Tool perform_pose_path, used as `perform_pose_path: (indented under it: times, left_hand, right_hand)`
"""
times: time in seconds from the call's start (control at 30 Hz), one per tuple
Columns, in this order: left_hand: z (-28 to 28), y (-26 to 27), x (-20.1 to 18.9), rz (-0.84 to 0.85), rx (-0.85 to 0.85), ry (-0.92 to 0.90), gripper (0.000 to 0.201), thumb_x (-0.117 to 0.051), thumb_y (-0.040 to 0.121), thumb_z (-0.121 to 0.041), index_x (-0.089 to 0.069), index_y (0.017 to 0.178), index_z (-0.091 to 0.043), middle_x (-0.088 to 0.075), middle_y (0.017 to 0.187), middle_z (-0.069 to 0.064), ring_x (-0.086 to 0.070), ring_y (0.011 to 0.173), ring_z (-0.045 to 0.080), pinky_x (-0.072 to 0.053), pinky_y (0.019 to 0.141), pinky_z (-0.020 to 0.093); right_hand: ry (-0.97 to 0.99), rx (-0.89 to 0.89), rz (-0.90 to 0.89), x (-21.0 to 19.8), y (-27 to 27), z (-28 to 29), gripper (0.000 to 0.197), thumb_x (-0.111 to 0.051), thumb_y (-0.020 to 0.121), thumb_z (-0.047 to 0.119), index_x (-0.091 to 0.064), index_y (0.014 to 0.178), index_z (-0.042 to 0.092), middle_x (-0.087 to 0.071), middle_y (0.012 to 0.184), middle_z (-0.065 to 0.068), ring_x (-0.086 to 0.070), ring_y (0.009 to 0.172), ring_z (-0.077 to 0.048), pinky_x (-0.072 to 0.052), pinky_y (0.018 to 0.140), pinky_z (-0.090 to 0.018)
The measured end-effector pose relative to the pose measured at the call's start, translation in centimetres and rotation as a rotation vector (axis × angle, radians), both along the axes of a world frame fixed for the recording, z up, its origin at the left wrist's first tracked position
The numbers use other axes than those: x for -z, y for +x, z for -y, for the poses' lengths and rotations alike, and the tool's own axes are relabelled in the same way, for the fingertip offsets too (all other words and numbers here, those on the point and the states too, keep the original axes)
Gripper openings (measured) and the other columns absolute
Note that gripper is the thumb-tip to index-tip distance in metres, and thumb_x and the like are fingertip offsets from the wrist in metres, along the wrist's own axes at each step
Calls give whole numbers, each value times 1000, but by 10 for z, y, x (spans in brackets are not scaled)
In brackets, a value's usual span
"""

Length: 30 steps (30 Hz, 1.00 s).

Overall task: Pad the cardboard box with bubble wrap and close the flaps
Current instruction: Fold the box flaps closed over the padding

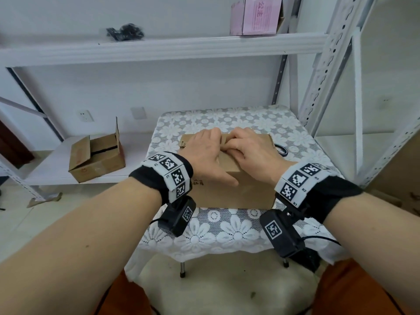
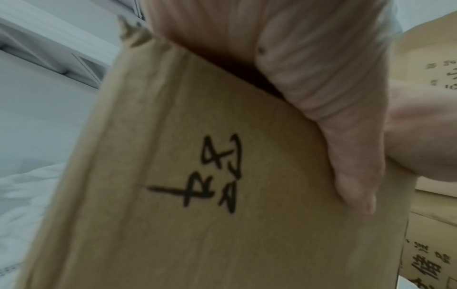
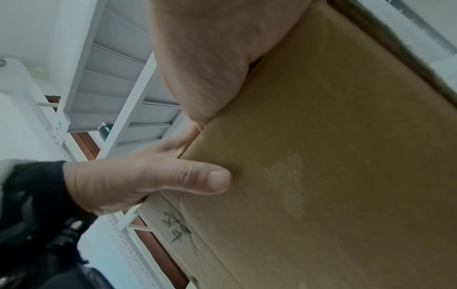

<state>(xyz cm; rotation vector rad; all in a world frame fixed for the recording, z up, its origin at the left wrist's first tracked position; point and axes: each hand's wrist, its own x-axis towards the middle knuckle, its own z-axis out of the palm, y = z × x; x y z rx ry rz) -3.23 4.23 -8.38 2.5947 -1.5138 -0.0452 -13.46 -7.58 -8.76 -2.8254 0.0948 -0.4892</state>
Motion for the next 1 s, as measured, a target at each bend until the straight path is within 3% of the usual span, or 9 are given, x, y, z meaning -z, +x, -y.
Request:
perform_pose_path:
  times: [0.1,0.33,0.43,0.6,0.7,0.77,0.8,0.87,1.0]
  left_hand:
    - [4,2,0,-17,11,78,130,-63,42,-81,-12,146,-22,-37,129,6,-33,124,25,-30,108,38]
    - [9,0,-5,49,0,159,114,-61,48,-84,-22,141,-30,-34,128,7,-31,122,27,-27,107,40]
    - [6,-4,-1,50,-12,127,109,-57,52,-84,-25,142,-31,-33,129,8,-29,123,26,-26,106,40]
    - [3,-5,4,53,7,58,109,-53,56,-83,-19,146,-32,-33,131,9,-29,123,24,-29,105,38]
    - [2,-5,3,54,12,46,103,-55,59,-81,-23,144,-34,-34,130,8,-30,122,24,-30,103,37]
    - [1,-5,2,72,17,48,103,-55,61,-81,-20,146,-35,-34,131,9,-30,123,24,-30,102,36]
    - [0,-6,1,80,19,54,103,-54,61,-81,-17,147,-37,-33,132,10,-29,123,24,-30,102,36]
    - [-1,-6,1,104,24,79,104,-50,63,-83,-11,149,-39,-31,135,10,-28,125,25,-28,103,36]
    - [-1,-7,1,133,40,108,102,-45,63,-85,-8,148,-44,-32,133,11,-30,122,26,-27,104,38]
  right_hand:
    - [10,9,-36,1,5,-2,27,-43,98,22,-68,101,12,-50,114,1,-41,103,-16,-37,88,-29]
    - [37,27,122,3,5,0,20,-57,92,21,-74,90,13,-60,89,-3,-48,84,-16,-33,68,-19]
    - [236,104,137,0,6,3,12,-67,84,22,-71,78,12,-64,86,-1,-57,82,-17,-47,77,-33]
    - [391,209,4,-13,11,8,31,-75,76,25,-55,52,21,-56,92,3,-56,94,-19,-48,87,-42]
    - [375,237,-36,-14,16,13,25,-76,72,34,-58,62,20,-52,89,7,-50,101,-19,-45,92,-44]
    - [293,311,-138,-15,17,19,28,-70,74,48,-61,87,25,-52,113,2,-43,116,-23,-36,102,-48]
    - [254,334,-249,-17,14,23,44,-64,76,56,-57,110,30,-45,133,-1,-35,128,-26,-28,108,-52]
    - [233,304,-474,-21,5,33,84,-53,75,70,-24,145,34,-17,156,0,-11,144,-28,-14,114,-55]
    - [121,217,-756,-31,-3,41,132,-53,47,83,10,150,29,13,159,4,17,145,-25,-1,117,-53]
